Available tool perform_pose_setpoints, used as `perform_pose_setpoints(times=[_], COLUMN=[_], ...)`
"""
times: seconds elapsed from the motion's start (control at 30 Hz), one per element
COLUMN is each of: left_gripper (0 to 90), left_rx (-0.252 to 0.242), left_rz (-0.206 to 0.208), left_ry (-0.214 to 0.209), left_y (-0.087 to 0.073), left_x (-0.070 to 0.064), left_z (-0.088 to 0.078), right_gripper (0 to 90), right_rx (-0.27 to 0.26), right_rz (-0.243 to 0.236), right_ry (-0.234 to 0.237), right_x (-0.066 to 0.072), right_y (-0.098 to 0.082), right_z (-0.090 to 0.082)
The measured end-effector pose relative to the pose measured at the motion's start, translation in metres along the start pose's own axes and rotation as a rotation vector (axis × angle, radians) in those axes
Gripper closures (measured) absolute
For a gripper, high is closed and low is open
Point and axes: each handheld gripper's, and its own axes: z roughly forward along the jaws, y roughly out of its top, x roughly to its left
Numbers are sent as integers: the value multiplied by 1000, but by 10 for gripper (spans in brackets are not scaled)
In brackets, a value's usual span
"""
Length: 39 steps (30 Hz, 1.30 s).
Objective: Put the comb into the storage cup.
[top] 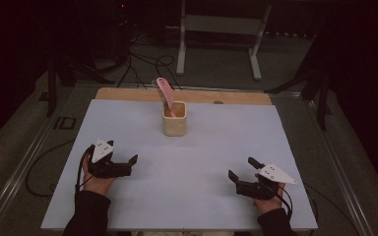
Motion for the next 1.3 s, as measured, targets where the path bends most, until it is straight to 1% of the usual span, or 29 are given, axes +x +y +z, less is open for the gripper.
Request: perform_pose_setpoints(times=[0.17, 0.2, 0.4, 0.43, 0.53, 0.7, 0.77, 0.9, 1.17, 1.23, 1.3], left_gripper=[0, 0, 0, 0, 0, 0, 0, 0, 0, 0, 0], left_rx=[-15, -23, -28, -33, -52, -81, -84, -90, -117, -127, -129], left_rz=[2, 6, 8, 7, -12, -20, -19, -6, -20, -24, -30], left_ry=[2, 0, -3, -3, -10, -10, -12, -2, 16, 24, 25], left_y=[-6, -9, -19, -21, -26, -27, -28, -28, -28, -28, -28], left_x=[1, 2, 4, 4, 8, 10, 10, 9, 12, 15, 16], left_z=[-8, -12, -20, -22, -27, -35, -36, -41, -47, -49, -49], right_gripper=[93, 92, 92, 92, 92, 92, 92, 91, 91, 91, 91], right_rx=[-3, -4, -11, -12, -14, -18, -17, -20, -18, -9, -6], right_rz=[5, 1, 6, 4, 4, 1, -1, 1, -7, -25, -25], right_ry=[2, 3, 3, 1, 2, 7, 8, 4, -14, -22, -23], right_x=[0, 0, -1, -1, -2, -2, -3, -5, -12, -14, -15], right_y=[0, 1, 1, 1, 2, 3, 3, 3, 4, 4, 4], right_z=[0, -1, -2, -2, -3, -4, -5, -6, -8, -10, -11])
